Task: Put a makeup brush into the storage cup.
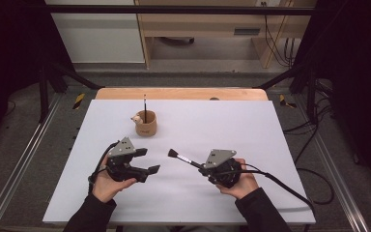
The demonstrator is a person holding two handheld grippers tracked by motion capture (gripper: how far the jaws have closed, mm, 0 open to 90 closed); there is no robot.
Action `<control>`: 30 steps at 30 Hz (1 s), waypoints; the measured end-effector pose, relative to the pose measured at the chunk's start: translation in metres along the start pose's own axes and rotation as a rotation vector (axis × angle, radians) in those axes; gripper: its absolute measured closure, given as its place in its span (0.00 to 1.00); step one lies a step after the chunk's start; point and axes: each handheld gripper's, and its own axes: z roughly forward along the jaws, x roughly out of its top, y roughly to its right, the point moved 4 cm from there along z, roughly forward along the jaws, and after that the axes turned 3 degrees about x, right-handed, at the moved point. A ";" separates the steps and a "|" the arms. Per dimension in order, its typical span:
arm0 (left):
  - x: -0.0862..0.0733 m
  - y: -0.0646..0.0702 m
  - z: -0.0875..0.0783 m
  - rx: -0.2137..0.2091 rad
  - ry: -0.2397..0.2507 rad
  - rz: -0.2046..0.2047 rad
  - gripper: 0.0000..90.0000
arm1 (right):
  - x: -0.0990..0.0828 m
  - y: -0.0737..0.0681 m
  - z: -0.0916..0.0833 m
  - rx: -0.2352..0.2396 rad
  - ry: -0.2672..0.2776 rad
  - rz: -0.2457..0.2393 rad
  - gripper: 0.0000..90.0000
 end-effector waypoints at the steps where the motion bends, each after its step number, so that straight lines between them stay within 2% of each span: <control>1: -0.001 0.000 0.001 0.003 -0.001 -0.004 0.24 | -0.001 0.000 0.000 -0.002 0.005 0.003 0.88; 11: -0.004 0.002 0.001 0.008 0.036 -0.030 0.24 | -0.006 -0.002 0.001 -0.006 0.061 0.050 0.88; 19: -0.008 0.006 0.005 0.002 0.062 -0.055 0.24 | -0.010 -0.003 0.004 0.000 0.089 0.061 0.88; 30: -0.010 0.017 0.016 -0.024 0.072 -0.052 0.24 | -0.010 -0.005 0.002 -0.003 0.123 0.073 0.88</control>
